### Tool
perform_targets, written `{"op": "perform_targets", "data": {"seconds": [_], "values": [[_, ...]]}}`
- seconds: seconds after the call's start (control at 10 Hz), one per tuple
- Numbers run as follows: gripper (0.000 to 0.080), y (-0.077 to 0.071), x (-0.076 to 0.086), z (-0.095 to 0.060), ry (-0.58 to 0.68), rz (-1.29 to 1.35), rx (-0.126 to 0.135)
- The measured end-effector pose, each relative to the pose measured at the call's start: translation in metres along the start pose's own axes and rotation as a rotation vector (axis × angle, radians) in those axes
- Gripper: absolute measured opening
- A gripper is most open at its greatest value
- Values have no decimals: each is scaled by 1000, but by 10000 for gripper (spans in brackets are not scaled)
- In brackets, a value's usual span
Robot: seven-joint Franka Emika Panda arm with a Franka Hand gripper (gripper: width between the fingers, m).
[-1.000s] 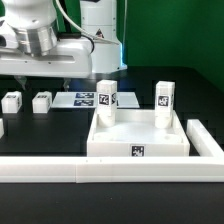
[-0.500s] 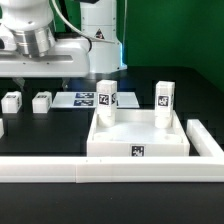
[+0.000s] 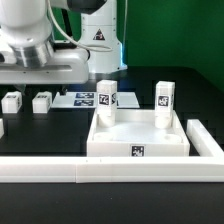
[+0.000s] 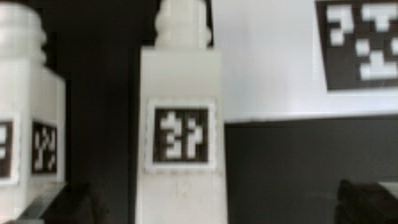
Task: Assemble square table
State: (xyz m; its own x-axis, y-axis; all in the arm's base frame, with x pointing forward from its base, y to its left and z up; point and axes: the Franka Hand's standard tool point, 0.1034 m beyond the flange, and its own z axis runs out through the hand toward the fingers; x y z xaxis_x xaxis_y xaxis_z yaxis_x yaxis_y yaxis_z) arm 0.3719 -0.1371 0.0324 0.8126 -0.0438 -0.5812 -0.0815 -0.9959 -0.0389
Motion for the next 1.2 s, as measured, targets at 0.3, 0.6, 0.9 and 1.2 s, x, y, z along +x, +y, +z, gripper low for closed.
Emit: {"op": "perform_targets", "data": {"seconds": [0.3, 0.6, 0.9, 1.2], "values": [[649, 1, 3, 8, -169, -4, 8], [649, 3, 3, 16, -148, -7, 4], [649, 4, 0, 27, -145, -24, 4], [518, 8, -3, 38, -130, -54, 2]]}}
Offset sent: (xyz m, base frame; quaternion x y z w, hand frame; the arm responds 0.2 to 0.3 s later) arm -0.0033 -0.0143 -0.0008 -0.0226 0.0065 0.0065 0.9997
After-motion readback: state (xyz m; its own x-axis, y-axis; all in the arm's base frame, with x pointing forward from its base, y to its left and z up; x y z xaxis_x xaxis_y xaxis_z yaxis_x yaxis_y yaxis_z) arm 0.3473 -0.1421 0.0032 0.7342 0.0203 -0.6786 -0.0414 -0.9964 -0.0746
